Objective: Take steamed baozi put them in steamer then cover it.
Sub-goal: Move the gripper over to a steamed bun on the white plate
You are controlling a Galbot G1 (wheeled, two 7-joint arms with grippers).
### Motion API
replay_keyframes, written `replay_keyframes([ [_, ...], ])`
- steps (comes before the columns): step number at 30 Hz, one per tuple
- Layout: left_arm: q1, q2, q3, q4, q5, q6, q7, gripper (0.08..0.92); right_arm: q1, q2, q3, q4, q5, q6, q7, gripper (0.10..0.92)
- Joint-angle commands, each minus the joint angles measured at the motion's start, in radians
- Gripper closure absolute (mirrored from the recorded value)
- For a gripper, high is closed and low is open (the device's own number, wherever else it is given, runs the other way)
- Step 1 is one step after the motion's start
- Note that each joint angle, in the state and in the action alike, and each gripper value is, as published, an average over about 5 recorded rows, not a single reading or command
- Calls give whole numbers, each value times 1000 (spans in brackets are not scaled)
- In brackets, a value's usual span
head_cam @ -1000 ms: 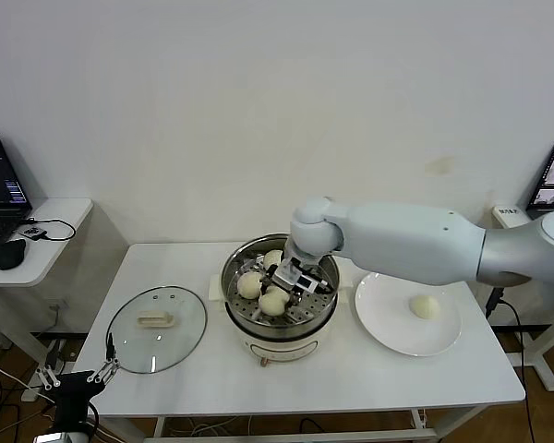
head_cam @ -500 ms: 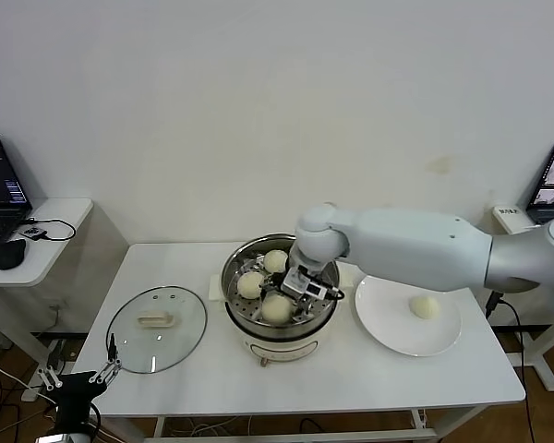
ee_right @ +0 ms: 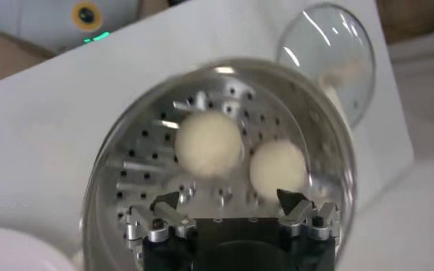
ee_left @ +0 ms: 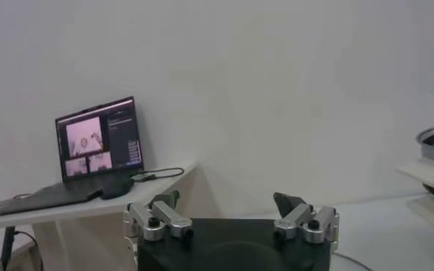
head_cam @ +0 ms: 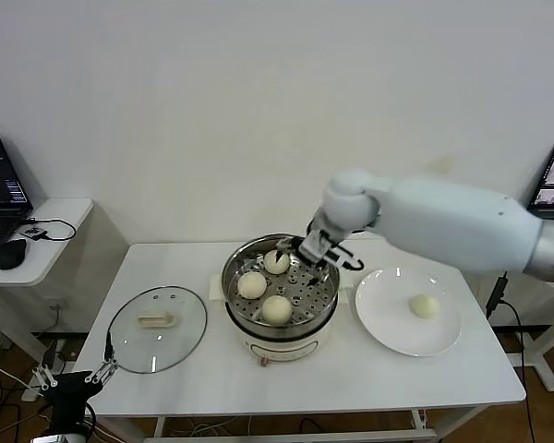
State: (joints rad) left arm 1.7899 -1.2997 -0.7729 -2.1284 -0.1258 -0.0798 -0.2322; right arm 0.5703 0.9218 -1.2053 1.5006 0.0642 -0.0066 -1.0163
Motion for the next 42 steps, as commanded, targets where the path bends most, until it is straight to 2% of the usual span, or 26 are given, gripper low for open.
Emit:
replay_keyframes([
  [1,-1,3,8,-9,2,2,2,177,-30,-274,97,16,46,-235,-16,203],
  [7,0,8,18,-15,8,5,3,177,-249,-433,248,-12,-48,-255,-10,203],
  [14,19,16,14,-26,13,5,4,177,-541,-475,480,-112,-178,-186,-18,203],
  [24,49,12,2,-53,25,8,4,177,-754,-406,667,-247,-321,-140,-18,203],
  [42,51,12,-20,-36,15,5,4,177,-777,-199,703,-463,-429,-109,6,206],
])
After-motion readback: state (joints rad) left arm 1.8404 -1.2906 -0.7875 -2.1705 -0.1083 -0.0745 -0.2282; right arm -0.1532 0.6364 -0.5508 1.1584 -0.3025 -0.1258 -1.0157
